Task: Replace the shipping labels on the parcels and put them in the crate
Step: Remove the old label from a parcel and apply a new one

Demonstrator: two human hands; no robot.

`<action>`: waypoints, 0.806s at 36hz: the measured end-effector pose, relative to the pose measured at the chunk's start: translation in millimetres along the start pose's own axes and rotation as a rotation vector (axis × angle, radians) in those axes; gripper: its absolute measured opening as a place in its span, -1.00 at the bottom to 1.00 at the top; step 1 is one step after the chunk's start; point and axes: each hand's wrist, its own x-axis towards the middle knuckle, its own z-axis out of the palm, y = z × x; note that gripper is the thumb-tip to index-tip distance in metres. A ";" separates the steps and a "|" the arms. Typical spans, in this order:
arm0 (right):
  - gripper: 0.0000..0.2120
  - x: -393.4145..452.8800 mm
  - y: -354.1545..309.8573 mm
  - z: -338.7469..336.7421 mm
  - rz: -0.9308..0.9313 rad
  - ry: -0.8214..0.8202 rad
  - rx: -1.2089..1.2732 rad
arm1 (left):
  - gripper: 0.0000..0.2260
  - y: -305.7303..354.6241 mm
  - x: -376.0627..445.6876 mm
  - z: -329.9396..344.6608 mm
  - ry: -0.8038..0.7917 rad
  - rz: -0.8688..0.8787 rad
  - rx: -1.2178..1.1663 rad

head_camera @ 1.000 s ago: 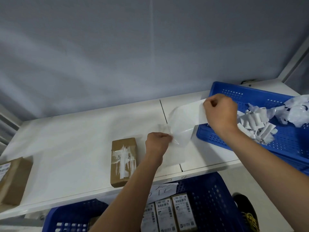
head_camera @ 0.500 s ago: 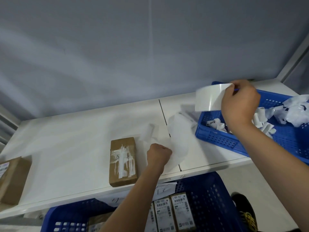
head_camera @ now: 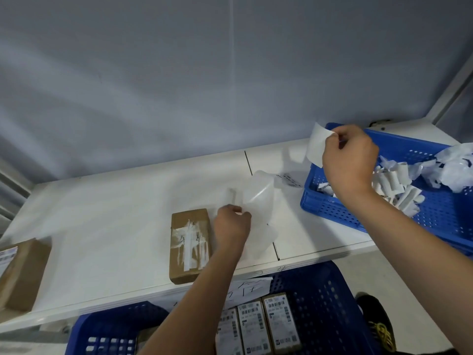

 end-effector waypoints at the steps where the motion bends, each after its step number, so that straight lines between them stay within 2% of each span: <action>1: -0.78 -0.7 -0.6 0.5 -0.002 -0.007 -0.002 | -0.78 3.9 1.1 -4.1 0.037 0.020 0.025; 3: -0.78 -2.8 -1.7 1.9 -0.007 -0.019 -0.001 | -0.77 11.2 3.6 -12.3 0.112 0.053 0.046; 9: -0.80 -7.7 -5.5 6.4 -0.011 -0.040 0.030 | -0.79 30.6 17.6 -39.5 0.283 0.060 -0.098; 13: -0.80 -9.4 -5.0 9.8 -0.022 -0.051 0.026 | -0.88 30.4 25.3 -56.1 0.332 0.038 -0.165; 23: -0.80 -13.0 -9.6 14.0 -0.015 -0.064 0.010 | -0.81 5.4 -0.8 -62.1 0.190 -0.007 -0.151; 29: -0.80 -18.1 -13.6 14.3 -0.009 -0.086 0.024 | -0.70 -3.8 -5.8 -41.7 0.042 0.057 0.021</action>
